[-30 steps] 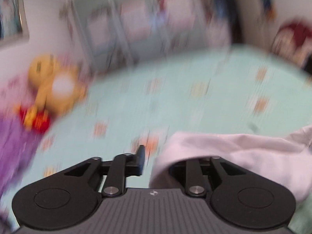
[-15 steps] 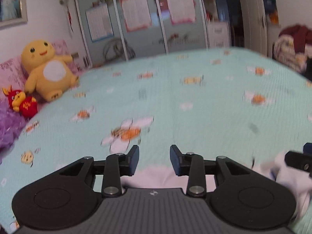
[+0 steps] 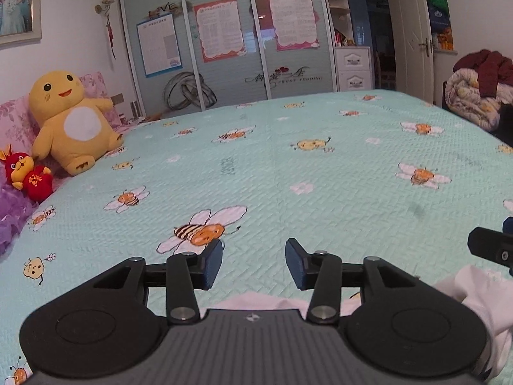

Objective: Fold clothes

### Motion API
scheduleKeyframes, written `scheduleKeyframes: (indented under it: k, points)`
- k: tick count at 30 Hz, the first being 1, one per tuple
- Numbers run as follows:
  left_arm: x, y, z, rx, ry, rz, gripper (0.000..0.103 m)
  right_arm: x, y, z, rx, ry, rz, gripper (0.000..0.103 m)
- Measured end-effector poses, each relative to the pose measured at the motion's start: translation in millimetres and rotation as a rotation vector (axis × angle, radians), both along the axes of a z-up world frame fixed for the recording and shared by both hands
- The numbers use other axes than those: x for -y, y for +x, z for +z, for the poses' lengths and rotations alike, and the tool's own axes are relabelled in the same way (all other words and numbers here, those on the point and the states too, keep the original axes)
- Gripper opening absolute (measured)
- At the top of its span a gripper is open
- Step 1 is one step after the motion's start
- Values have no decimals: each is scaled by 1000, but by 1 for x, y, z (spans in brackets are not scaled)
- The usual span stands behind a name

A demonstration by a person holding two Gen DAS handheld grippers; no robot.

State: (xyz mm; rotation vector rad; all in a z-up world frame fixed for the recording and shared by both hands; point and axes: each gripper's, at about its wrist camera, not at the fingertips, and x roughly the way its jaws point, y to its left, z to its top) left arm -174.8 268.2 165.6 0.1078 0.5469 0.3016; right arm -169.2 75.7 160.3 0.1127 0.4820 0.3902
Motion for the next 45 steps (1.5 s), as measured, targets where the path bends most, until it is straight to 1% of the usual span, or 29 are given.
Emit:
scheduleKeyframes:
  k: [4, 6, 11, 13, 14, 16, 17, 18, 19, 22, 26, 28, 31, 32, 33, 34, 35, 36, 39, 42, 44, 45]
  points:
    - [-12, -8, -12, -41, -17, 10, 54, 0, 0, -13, -40, -20, 7, 64]
    - [-21, -19, -21, -64, -44, 8, 56, 6, -4, -20, -54, -30, 1, 64]
    - [-30, -43, -46, -101, -103, -65, 55, 36, -12, -40, -99, -53, -37, 65]
    - [-25, -49, -51, -112, -125, -138, 55, 45, -16, -46, -116, -51, -31, 65]
    - [-20, -53, -52, -110, -120, -177, 55, 48, -18, -48, -118, -53, -28, 66]
    - [-5, -60, -53, -97, -76, -258, 55, 52, -23, -51, -114, -55, -20, 66]
    - [3, -63, -53, -91, -49, -301, 55, 54, -26, -52, -108, -53, -18, 68]
    - [12, -65, -54, -88, -29, -346, 56, 57, -27, -54, -106, -53, -20, 72]
    - [20, -67, -55, -86, -10, -392, 57, 59, -28, -55, -105, -54, -22, 73]
    - [44, -68, -61, -103, 15, -500, 60, 71, -28, -61, -124, -30, -34, 73]
    - [70, -55, -73, -119, 77, -538, 60, 80, -31, -68, -141, 17, -11, 73]
    - [77, -45, -79, -120, 93, -557, 60, 76, -34, -71, -133, 10, 21, 73]
    - [85, -26, -92, -167, 112, -548, 60, 65, -37, -76, -129, -14, 68, 73]
    - [83, -21, -97, -187, 95, -546, 59, 61, -36, -78, -131, -19, 77, 73]
    - [81, -15, -101, -208, 76, -544, 53, 59, -35, -82, -137, -18, 83, 73]
    - [79, -10, -106, -229, 56, -541, 43, 57, -33, -85, -144, -16, 88, 73]
    - [70, -13, -101, -203, 30, -503, 14, 57, -31, -89, -156, -16, 87, 73]
    - [60, -17, -94, -171, 2, -460, 9, 56, -28, -93, -169, -19, 85, 73]
    - [30, -29, -75, -74, -80, -330, 7, 59, -24, -100, -184, -23, 54, 72]
    - [-25, -47, -48, 10, -40, -63, 7, 73, -19, -103, -206, -3, -15, 71]
    - [-69, -60, -38, 27, -10, 139, 8, 83, -17, -105, -222, 21, -52, 71]
    - [-89, -66, -39, 6, -12, 232, 8, 88, -17, -107, -229, 36, -62, 71]
